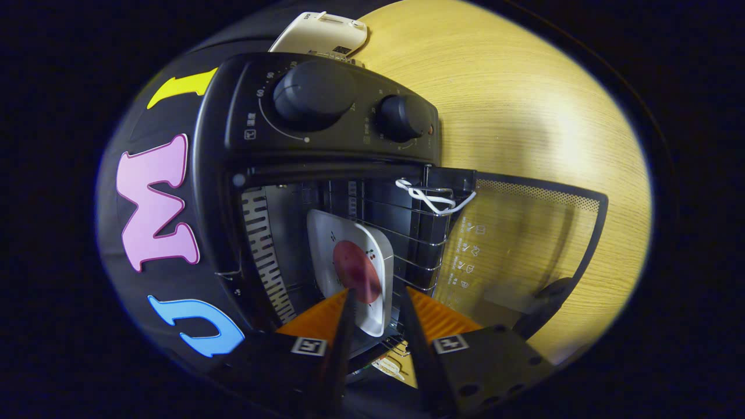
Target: Open the toaster oven, put the food inside, and close the toaster oven door.
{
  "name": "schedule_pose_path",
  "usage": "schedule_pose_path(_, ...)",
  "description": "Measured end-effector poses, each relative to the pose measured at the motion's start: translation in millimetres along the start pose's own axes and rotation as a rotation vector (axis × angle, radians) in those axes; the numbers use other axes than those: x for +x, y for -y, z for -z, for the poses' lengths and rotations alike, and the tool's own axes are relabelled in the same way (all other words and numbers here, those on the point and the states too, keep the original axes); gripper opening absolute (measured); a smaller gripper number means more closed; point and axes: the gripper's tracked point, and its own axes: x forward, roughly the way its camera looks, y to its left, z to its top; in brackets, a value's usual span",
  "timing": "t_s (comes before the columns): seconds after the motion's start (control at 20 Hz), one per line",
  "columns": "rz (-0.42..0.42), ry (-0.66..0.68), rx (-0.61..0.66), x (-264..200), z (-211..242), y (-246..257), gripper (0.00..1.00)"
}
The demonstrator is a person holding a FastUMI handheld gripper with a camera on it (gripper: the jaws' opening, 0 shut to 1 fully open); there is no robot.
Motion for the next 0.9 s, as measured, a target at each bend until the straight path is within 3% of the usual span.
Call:
schedule_pose_path(0.05, 0.008, -0.006, -0.024, -8, 1, 4, 0.64)
schedule_pose_path(0.2, -0.029, -0.055, -0.088, -31, 17, 3, 0.65)
schedule_pose_path(0.4, -0.033, -0.098, -0.488, -78, 39, 23, 0.65)
schedule_pose_path(0.45, -0.013, -0.101, -0.601, -85, 41, 34, 0.71)
schedule_pose_path(0.55, 0.036, -0.086, -0.796, -97, 40, 57, 1.0)
schedule_pose_path(0.9, 0.142, -0.028, -1.286, -114, 40, 120, 1.0)
